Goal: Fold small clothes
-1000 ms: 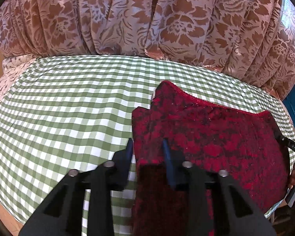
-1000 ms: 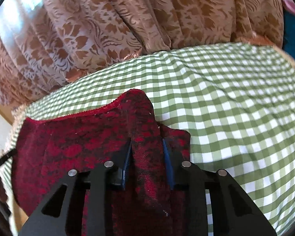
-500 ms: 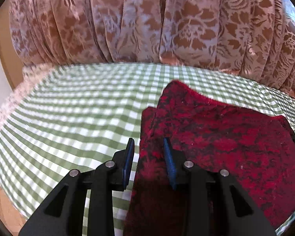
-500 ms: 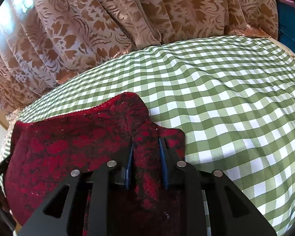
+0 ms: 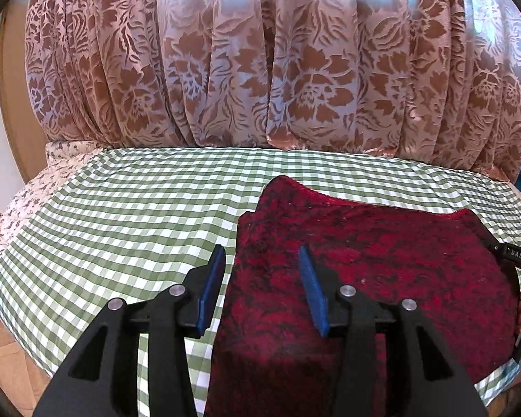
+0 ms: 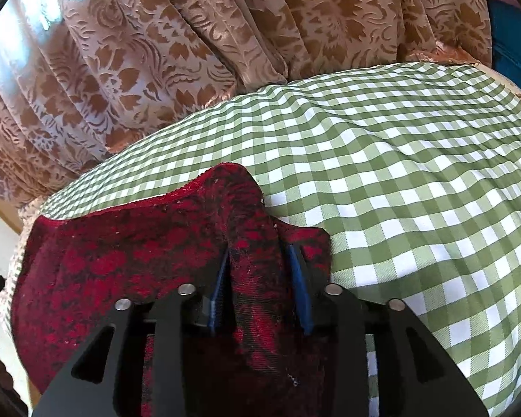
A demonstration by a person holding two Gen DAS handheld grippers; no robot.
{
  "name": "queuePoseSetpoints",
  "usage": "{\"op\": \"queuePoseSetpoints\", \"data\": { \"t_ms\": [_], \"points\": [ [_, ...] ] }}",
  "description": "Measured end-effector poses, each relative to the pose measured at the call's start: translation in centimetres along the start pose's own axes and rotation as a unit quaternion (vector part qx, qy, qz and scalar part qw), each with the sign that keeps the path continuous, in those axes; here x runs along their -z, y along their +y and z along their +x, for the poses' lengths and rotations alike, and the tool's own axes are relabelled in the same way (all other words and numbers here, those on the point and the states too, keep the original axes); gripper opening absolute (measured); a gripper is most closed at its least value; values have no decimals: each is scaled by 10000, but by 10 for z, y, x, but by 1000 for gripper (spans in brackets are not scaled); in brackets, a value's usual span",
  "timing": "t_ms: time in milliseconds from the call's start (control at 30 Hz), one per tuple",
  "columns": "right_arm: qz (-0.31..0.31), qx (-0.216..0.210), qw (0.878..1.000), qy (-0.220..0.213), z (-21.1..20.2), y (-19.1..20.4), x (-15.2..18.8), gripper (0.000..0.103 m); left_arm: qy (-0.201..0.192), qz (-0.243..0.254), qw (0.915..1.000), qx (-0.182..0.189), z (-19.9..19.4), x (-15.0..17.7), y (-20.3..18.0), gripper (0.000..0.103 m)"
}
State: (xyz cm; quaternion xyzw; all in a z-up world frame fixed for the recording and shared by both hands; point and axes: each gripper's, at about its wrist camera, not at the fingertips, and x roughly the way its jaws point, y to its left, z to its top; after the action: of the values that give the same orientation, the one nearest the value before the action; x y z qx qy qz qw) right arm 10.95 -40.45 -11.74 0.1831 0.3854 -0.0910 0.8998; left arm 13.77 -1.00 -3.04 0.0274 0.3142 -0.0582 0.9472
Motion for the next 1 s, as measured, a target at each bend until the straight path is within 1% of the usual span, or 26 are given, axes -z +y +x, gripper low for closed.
{"op": "queuePoseSetpoints", "data": {
  "t_ms": [67,133,300,333,400,533,567,633,767,800,833,1000],
  "points": [
    [37,-5,10000,6,-6,-1,-2,44,-14,13,10000,19,-5,1,-2,45],
    [97,11,10000,14,-11,-3,-3,59,-21,22,10000,32,-9,3,-2,47],
    [210,-175,9996,39,-30,-13,2,60,-46,43,10000,64,-19,6,-5,52],
    [227,-210,9995,48,-33,-15,3,61,-42,38,10000,79,-20,6,-6,52],
    [303,-347,9989,74,-42,-20,8,66,-37,48,9999,133,-22,7,-8,53],
    [446,-688,9964,195,-55,-30,21,66,-39,142,9997,204,-27,11,-16,54],
    [491,-778,9955,232,-57,-32,25,69,-29,174,9996,220,-27,12,-20,54],
    [542,-949,9935,315,-59,-35,33,70,-20,204,9995,260,-29,14,-25,54],
    [625,-1146,9903,468,-61,-41,47,70,44,338,9987,380,-29,18,-41,54],
    [650,-1202,9893,507,-61,-42,51,71,57,388,9984,409,-29,19,-46,54],
    [674,-1251,9884,537,-60,-44,54,76,74,458,9979,442,-29,20,-52,54],
    [796,-1488,9834,672,-57,-53,67,77,150,677,9958,596,-28,24,-79,54]
  ]
}}
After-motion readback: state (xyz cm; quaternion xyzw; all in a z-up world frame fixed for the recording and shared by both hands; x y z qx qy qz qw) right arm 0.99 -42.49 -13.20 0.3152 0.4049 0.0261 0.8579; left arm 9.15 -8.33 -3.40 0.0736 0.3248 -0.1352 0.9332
